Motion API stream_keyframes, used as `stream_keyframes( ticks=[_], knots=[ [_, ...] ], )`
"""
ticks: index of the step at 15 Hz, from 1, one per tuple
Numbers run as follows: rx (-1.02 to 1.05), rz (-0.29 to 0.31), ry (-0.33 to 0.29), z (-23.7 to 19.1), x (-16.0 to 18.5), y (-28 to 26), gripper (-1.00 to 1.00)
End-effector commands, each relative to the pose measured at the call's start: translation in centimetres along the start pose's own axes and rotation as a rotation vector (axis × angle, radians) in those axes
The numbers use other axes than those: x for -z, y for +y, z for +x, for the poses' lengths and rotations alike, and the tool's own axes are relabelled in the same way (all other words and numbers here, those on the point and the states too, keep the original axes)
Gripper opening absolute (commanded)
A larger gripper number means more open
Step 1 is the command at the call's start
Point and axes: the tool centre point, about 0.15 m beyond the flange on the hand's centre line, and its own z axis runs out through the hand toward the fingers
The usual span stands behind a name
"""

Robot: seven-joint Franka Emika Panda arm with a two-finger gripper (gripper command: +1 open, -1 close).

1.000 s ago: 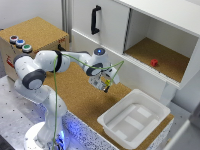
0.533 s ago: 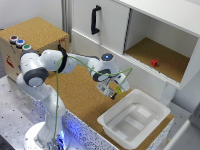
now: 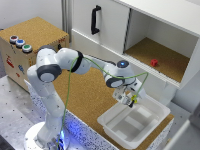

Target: Go towards the box and place the yellow object

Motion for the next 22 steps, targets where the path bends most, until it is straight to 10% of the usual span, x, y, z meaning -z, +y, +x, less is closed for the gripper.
stream_keyframes(
  ticks=[1,17,18,22],
  knots=[
    [0.011,0.181,-0.063,-0.8,-6.4,6.5,-1.0],
    [0.094,0.335,-0.082,-4.2,-6.6,1.6,-1.0],
    [0.103,0.319,-0.08,-4.2,-6.6,1.3,1.0],
    [0.105,0.25,-0.02,-3.5,-5.3,1.2,1.0]
  ],
)
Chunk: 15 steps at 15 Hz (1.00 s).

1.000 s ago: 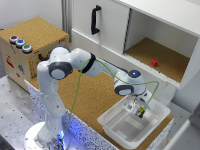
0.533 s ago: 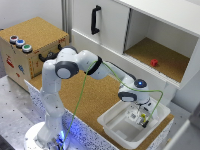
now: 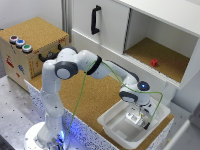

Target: Go towards the box and place the yellow object

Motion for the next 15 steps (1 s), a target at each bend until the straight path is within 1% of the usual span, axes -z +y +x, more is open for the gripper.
stream_keyframes(
  ticks=[1,3,5,6,7,9,10,11,13,15],
  knots=[
    [0.036,-0.02,0.09,1.3,0.9,-0.7,1.0],
    [0.041,-0.008,0.096,1.3,1.3,-1.3,1.0],
    [0.03,0.016,0.109,1.4,2.5,-2.1,1.0],
    [0.046,0.005,0.123,1.4,3.4,-2.8,1.0],
    [0.058,-0.02,0.141,1.4,4.4,-3.5,1.0],
    [0.068,-0.03,0.171,1.4,6.7,-5.4,1.0],
    [0.073,-0.028,0.175,1.4,7.6,-6.5,1.0],
    [0.077,-0.038,0.179,1.3,8.6,-7.6,1.0],
    [0.108,-0.022,0.194,0.9,10.6,-10.5,1.0],
    [0.157,0.012,0.205,0.3,12.3,-14.0,1.0]
  ],
)
